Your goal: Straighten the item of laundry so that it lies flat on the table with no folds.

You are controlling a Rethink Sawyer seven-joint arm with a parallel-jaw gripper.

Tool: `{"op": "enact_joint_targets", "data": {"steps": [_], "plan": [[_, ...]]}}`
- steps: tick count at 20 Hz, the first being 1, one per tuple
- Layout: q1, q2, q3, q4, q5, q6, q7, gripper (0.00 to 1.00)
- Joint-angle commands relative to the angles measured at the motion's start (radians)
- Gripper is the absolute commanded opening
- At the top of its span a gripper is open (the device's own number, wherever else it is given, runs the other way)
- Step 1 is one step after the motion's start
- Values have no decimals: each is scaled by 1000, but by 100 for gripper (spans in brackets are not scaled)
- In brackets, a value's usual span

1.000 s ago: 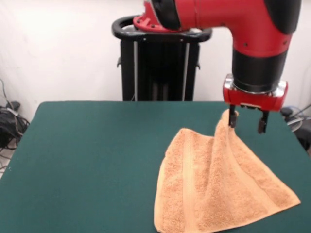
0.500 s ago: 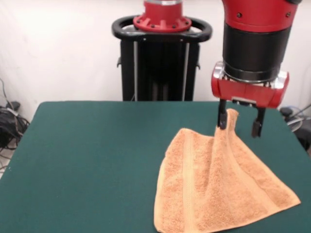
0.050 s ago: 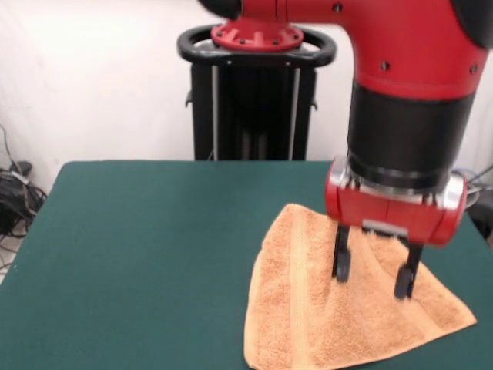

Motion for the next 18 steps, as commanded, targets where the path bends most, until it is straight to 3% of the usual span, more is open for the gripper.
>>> {"op": "enact_joint_targets", "data": {"steps": [1, 6, 9, 18], "plan": [[-13, 143, 107, -109, -39, -81, -55, 100], [-28, 83, 125, -16, 60, 94, 7, 100], [-59, -23, 134, 113, 115, 162, -7, 100], [-134, -266, 120, 394, 173, 135, -89, 100]]}}
